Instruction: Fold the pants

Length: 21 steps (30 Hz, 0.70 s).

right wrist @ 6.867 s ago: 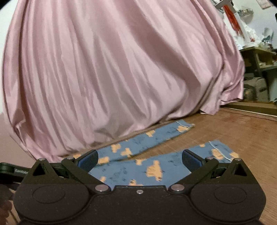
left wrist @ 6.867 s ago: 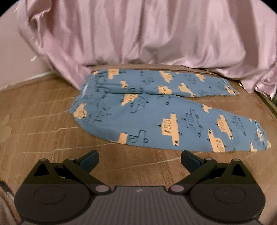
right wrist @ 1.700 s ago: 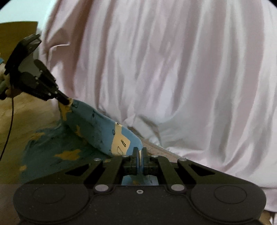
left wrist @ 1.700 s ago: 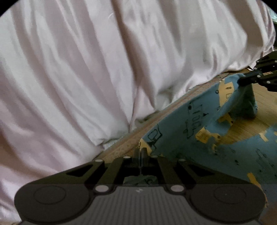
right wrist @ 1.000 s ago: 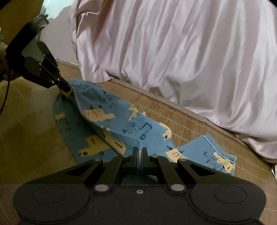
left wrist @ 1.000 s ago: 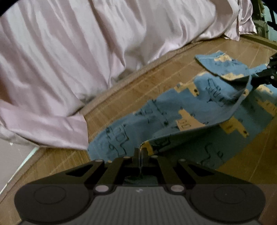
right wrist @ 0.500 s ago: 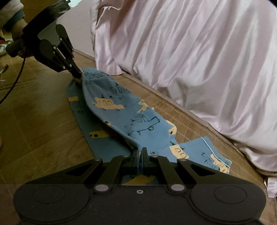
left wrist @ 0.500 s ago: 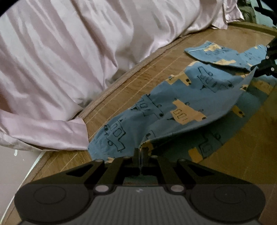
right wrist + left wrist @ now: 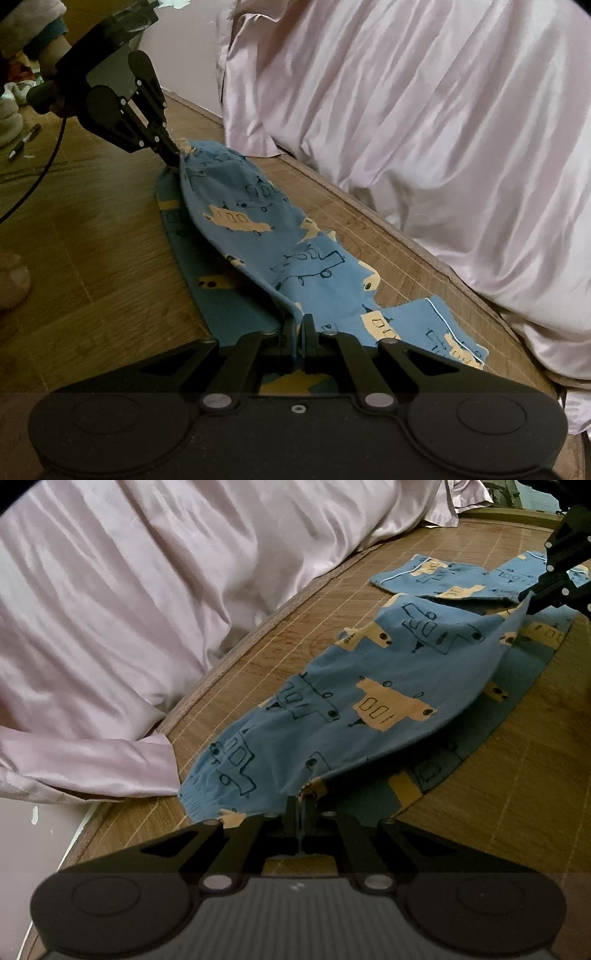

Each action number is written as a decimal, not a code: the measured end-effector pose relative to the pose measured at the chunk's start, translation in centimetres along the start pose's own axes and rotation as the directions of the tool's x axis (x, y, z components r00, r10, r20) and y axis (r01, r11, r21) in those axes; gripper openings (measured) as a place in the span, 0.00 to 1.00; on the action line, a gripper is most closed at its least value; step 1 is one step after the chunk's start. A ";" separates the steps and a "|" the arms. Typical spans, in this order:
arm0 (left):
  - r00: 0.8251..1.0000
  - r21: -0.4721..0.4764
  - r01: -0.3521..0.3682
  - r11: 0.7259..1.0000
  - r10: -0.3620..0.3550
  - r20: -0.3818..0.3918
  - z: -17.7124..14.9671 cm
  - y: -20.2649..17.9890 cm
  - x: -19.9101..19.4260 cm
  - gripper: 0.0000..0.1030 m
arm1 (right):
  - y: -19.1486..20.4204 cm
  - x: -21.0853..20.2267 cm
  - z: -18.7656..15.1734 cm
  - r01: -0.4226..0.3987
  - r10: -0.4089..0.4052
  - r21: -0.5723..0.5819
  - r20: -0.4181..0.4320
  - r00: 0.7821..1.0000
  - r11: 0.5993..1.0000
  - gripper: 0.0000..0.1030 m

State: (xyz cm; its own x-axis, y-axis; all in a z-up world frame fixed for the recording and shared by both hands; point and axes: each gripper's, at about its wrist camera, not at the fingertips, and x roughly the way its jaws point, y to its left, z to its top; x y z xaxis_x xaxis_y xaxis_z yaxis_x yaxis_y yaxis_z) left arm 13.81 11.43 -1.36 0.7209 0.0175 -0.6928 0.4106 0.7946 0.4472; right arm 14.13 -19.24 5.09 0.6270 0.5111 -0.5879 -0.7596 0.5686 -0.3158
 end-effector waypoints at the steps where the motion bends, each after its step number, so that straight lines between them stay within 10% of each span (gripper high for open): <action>1: 1.000 -0.004 0.003 1.000 -0.003 -0.001 0.0 0.1 0.0 0.01 | 0.0 -0.2 0.1 -0.001 0.001 -0.005 0.001 1.000 1.000 0.01; 14: 0.997 0.004 0.047 0.999 -0.047 -0.058 -0.3 0.2 1.3 0.01 | 0.6 1.9 -1.2 -0.085 0.084 0.004 -0.116 0.990 0.996 0.03; 21: 0.995 -0.047 0.065 0.997 -0.069 -0.078 -0.4 0.3 0.8 0.14 | -0.5 0.9 -0.6 -0.096 0.106 0.078 -0.135 0.985 0.992 0.56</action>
State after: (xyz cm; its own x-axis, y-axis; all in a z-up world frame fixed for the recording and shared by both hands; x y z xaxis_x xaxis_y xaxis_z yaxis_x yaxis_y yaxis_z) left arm 14.31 11.89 -2.01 0.6450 0.0101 -0.7641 0.4301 0.8217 0.3740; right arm 15.00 -19.50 4.25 0.5139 0.4766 -0.7133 -0.8004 0.5657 -0.1986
